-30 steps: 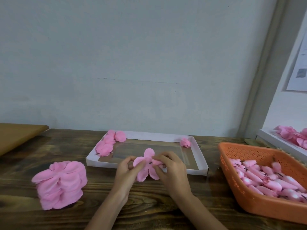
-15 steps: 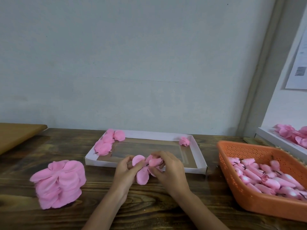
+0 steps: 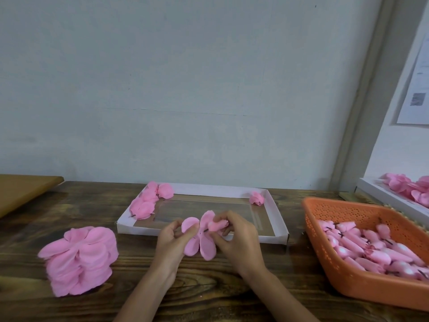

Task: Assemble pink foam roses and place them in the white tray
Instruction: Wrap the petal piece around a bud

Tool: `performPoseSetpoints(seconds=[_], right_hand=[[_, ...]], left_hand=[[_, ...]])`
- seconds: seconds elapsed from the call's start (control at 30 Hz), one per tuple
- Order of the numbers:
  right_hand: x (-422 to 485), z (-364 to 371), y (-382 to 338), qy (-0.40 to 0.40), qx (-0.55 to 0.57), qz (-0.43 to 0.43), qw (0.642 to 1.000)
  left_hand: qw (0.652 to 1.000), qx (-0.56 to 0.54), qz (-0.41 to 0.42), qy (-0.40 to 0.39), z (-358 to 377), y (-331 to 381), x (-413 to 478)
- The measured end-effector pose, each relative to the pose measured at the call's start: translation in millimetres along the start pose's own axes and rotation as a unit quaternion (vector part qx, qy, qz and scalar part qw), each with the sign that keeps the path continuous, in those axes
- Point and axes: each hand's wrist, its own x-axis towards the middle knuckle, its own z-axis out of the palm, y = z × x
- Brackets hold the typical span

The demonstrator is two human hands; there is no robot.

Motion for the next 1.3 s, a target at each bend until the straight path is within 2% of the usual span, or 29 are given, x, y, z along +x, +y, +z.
performPoseSetpoints(seconds=[0.17,0.43,0.6,0.8,0.93,1.17,1.3], right_hand=[[0.3,-0.3,-2.4,0.011,0.014,-0.014,1.000],[-1.2,1.1,-3.5,-0.016,-0.007,-0.028,0.999],[-0.4,1.9,-4.8,-0.019,0.011,-0.033,0.999],[1.5,2.4,-1.0,-0.026,0.081,0.023,0.996],[5.4,-1.7,-0.9,0.006,0.166,0.085,0.982],[6.2,-3.6,-2.1,0.027,0.110,0.038,0.993],[6.7,-4.7,-1.8,-0.011,0.187,0.045,0.981]], left_hand=[[1.000,-0.001,0.004,0.012,0.3,-0.1,0.1],[1.000,0.013,0.013,-0.004,1.5,0.8,-2.8],[0.998,0.033,0.045,-0.017,3.6,3.8,-3.5],[0.996,0.039,0.058,-0.049,6.2,9.1,-6.6],[0.995,0.012,0.039,-0.091,8.1,14.3,-9.4],[0.989,-0.063,-0.005,-0.130,11.3,16.0,-10.6],[0.989,-0.067,-0.016,-0.133,10.3,14.6,-8.3]])
